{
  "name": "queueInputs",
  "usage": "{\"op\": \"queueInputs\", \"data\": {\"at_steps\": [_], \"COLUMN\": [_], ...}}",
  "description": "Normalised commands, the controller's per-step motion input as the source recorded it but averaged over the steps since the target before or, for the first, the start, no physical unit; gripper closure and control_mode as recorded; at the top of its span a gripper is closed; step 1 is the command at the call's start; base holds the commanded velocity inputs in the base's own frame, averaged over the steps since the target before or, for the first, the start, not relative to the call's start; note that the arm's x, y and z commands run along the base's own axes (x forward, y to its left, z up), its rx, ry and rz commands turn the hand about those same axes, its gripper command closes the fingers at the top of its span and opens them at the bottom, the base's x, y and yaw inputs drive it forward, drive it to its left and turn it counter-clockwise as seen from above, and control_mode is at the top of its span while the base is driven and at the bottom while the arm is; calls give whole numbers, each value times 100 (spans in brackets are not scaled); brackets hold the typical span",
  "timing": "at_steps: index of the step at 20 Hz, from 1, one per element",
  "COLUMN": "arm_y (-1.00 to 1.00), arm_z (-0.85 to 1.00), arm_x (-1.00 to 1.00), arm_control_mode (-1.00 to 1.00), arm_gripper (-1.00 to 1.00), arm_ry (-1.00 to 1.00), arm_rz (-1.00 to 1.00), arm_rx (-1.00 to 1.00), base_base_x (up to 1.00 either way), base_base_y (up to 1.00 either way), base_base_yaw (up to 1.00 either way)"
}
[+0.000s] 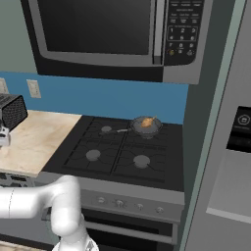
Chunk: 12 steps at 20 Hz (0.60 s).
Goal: Place the pan on the rear right burner on the stove. Then place the tomato and the onion in the pan and turn on the rear right burner.
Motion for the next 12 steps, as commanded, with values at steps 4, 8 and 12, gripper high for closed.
{"op": "queueInputs", "data": {"at_steps": [4,8,12], "arm_y": [0,-1,-24], "arm_z": [29,56,52], "arm_x": [-52,-25,0], "arm_control_mode": [-100,-100,-100], "arm_gripper": [100,100,100], "arm_ry": [-12,-20,-18], "arm_rz": [0,0,0], "arm_rx": [-4,-6,-5], "base_base_x": [0,0,0], "base_base_y": [0,0,0], "base_base_yaw": [0,0,0]}}
